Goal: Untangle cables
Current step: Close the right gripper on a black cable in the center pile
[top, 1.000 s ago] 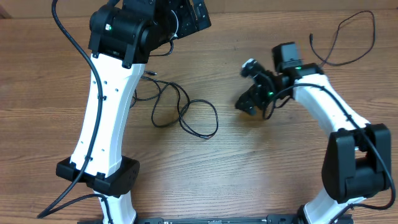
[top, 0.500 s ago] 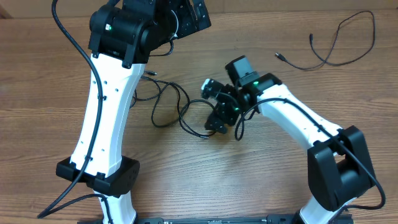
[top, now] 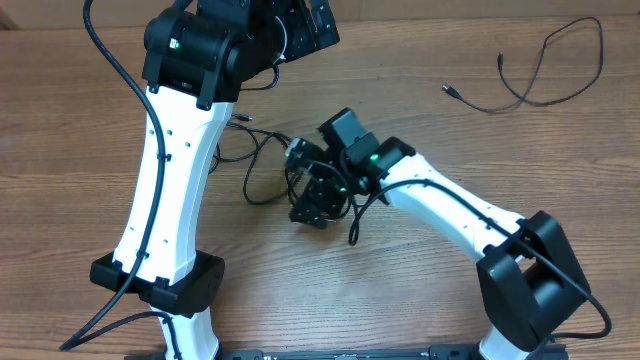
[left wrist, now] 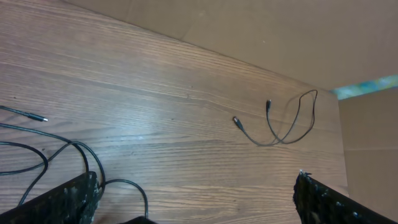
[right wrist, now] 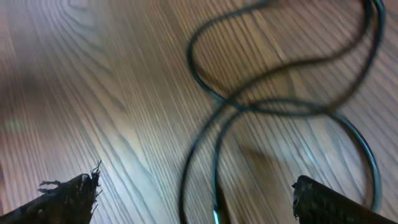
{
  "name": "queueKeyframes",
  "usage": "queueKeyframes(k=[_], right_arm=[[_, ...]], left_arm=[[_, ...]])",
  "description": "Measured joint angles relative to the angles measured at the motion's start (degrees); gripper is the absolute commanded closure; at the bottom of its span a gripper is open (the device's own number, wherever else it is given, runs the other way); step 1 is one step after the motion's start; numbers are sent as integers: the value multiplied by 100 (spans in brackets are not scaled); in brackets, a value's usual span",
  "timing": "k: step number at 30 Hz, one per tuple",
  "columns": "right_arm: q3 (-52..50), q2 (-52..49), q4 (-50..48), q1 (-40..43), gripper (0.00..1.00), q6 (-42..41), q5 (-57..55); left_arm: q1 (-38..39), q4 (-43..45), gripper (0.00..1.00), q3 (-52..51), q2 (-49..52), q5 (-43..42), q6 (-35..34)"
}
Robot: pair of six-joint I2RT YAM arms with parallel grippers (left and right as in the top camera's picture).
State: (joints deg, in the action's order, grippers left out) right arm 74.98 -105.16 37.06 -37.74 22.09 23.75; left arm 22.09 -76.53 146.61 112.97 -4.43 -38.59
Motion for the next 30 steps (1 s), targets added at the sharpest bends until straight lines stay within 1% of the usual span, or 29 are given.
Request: queueKeyframes(k=[4,16,21,26,28,30], right_arm=[[0,0,-160,-129,0,-133,-173],[-203,-24,-800,-136,0,-400,-328],[-203,-155,-1270,-136,7,-671,-319],[-203,-323,-1519,-136,14,-815,-317],[-203,-494,-1641,-136,22,-898,-319],[-203,-619,-1690,-136,24,-968,-319]], left_arm=[[0,0,0,0,0,0,0],[0,0,0,0,0,0,0],[0,0,1,0,0,0,0],[0,0,0,2,0,0,0],[0,0,0,0,0,0,0],[0,0,1,0,0,0,0]])
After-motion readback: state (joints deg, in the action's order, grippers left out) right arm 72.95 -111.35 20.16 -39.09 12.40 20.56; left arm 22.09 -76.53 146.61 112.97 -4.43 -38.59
